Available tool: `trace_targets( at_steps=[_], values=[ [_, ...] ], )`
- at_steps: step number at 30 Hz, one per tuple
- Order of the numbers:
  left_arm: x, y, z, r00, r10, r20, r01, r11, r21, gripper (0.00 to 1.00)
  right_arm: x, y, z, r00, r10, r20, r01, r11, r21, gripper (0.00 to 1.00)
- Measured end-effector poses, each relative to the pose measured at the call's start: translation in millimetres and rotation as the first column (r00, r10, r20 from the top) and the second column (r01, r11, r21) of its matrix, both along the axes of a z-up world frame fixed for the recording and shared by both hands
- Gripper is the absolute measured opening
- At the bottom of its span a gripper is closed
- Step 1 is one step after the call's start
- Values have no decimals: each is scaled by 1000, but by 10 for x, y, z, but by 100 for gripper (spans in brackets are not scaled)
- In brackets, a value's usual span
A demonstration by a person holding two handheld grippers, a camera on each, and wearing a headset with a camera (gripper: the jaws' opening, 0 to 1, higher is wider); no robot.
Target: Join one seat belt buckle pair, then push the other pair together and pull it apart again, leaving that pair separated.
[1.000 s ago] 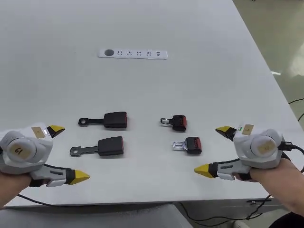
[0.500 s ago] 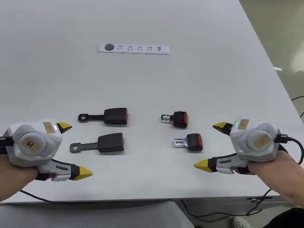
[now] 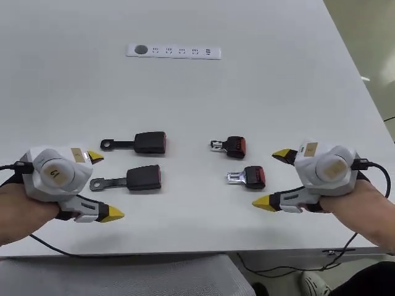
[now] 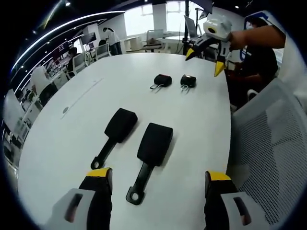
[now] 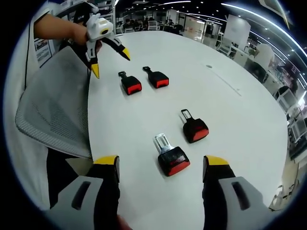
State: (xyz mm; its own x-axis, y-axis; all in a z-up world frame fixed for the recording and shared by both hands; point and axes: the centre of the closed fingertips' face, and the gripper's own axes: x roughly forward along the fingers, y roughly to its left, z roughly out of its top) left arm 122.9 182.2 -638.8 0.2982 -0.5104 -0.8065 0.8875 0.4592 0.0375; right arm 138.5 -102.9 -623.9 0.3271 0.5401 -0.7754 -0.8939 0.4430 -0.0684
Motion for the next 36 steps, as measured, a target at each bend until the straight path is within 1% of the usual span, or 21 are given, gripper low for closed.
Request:
trace_targets(
  at_steps=[2, 6, 11, 14, 17, 18, 21, 23, 31, 36],
  values=[
    [-3, -6, -23, 1000, -9, -10, 9, 1000, 6, 78, 12, 8, -12, 1000, 13, -3, -13, 1000, -4, 68],
    [27, -36, -34, 999, -30, -11, 31, 999, 15, 76, 47, 7, -57, 999, 35, -7, -35, 999, -18, 66],
    [100, -79, -79, 998, -55, -9, 55, 998, 18, 74, 57, -3, -92, 998, 59, -19, -60, 998, -35, 64],
    [136, -132, -93, 997, -70, -15, 70, 997, 19, 73, 74, -13, -134, 997, 68, -29, -70, 997, -43, 63],
    [163, -183, -111, 996, -91, -18, 91, 996, 19, 71, 79, -16, -139, 997, 75, -35, -77, 996, -55, 63],
    [168, -201, -121, 995, -97, -26, 98, 995, 21, 69, 86, -20, -151, 996, 80, -38, -82, 995, -57, 62],
    [182, -229, -151, 992, -123, -37, 124, 992, 23, 63, 106, -27, -186, 995, 91, -45, -94, 994, -61, 61],
    [188, -254, -157, 990, -137, -36, 138, 990, 27, 62, 121, -32, -223, 994, 99, -53, -102, 993, -64, 59],
    [243, -287, -215, 985, -161, -58, 162, 986, 30, 58, 151, -21, -336, 987, 136, -84, -142, 987, -79, 55],
    [281, -290, -246, 985, -165, -59, 167, 985, 37, 56, 171, -34, -424, 982, 161, -102, -170, 981, -88, 52]
  ],
)
